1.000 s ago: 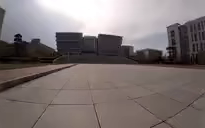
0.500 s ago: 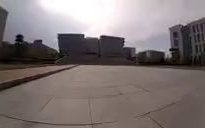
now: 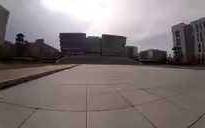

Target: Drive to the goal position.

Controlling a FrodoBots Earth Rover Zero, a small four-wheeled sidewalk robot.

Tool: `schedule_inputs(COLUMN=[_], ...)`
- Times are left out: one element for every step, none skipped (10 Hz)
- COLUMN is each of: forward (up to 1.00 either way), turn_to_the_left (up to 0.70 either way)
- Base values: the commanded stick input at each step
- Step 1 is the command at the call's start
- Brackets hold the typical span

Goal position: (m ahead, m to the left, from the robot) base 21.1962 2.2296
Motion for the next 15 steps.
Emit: schedule_inputs(forward=[1.00,1.00,1.00,1.00,1.00,1.00,1.00,1.00,1.00,1.00,1.00,1.00,1.00,1.00,1.00], turn_to_the_left=[0.27,0.27,0.27,0.27,0.27,0.17,0.00,0.00,0.00,0.00,0.00,0.00,0.00,0.00,0.00])
